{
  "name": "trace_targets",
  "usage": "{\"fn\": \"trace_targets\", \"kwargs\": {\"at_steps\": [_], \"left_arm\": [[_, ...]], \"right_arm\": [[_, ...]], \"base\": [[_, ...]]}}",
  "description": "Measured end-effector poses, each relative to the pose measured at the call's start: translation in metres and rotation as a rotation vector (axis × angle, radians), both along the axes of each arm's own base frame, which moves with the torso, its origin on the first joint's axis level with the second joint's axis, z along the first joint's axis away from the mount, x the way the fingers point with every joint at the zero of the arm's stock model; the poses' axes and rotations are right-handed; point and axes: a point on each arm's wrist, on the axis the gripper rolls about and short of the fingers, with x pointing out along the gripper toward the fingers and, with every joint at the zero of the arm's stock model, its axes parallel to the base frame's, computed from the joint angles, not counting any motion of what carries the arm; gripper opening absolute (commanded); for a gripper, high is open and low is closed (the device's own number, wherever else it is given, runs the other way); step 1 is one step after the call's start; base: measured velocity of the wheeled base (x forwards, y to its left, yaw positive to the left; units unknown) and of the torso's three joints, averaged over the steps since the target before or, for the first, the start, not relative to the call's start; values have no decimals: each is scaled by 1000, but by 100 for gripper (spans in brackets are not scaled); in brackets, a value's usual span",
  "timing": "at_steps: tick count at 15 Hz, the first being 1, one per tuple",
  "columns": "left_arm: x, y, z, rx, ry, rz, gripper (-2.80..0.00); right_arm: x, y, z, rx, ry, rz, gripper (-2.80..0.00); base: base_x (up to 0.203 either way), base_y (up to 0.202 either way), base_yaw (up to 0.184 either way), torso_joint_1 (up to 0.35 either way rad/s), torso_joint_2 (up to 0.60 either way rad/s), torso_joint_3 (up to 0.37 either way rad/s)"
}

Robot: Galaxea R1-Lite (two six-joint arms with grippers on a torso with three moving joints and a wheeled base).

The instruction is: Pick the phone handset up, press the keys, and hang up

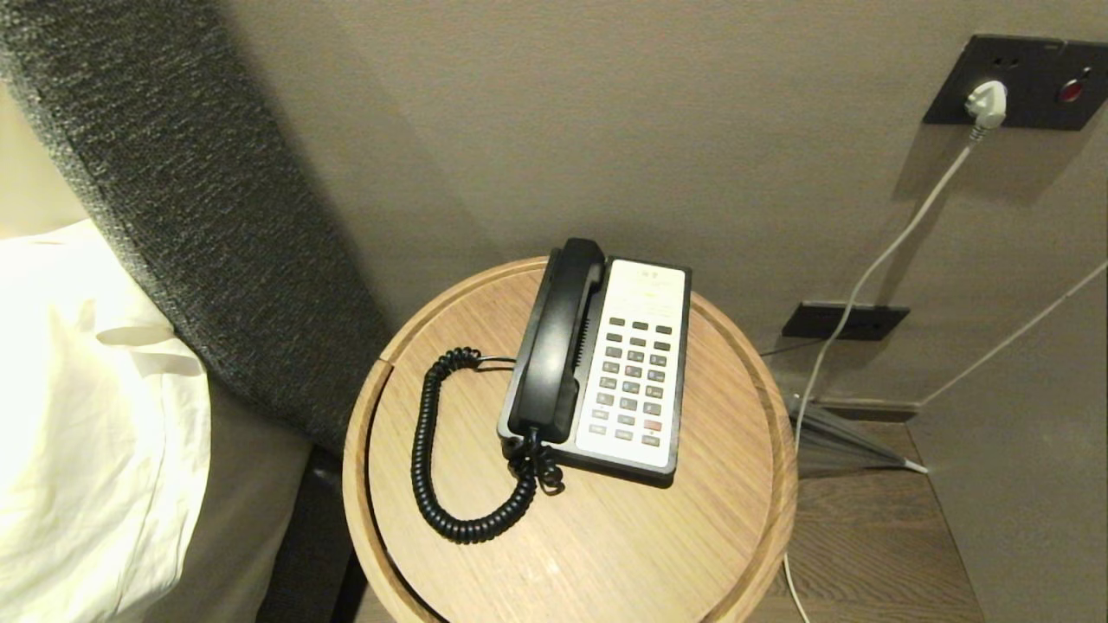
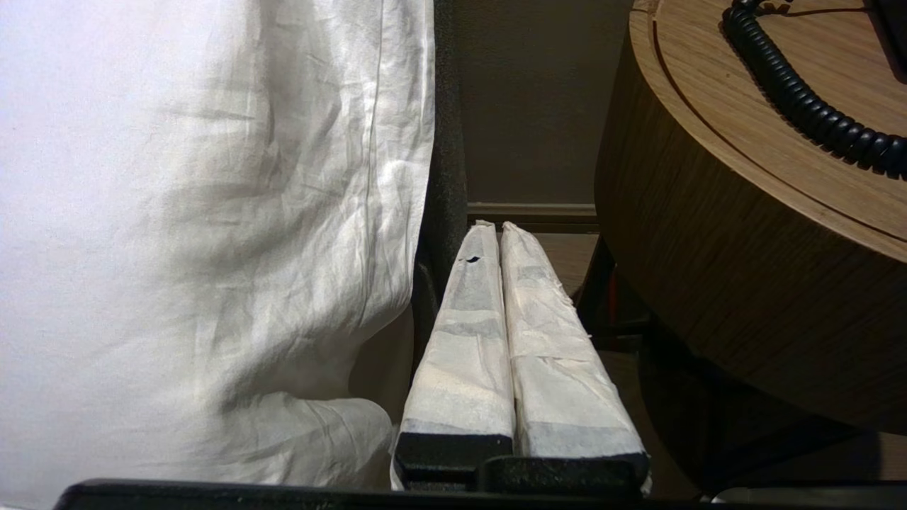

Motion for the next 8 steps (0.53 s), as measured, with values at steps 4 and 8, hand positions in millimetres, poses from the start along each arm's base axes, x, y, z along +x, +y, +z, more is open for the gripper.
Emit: {"fn": "trace_targets", "kwargs": {"at_steps": [4,8], "left_arm": [[0,0,0,-5,-1,-3,-280],[0,0,0,-8,0,-7,-280]], "right_arm": [[0,0,0,0,0,0,-280],[0,0,0,1,1,0,-280]], "base": [[0,0,0,0,0,0],[0,0,0,0,0,0]]}}
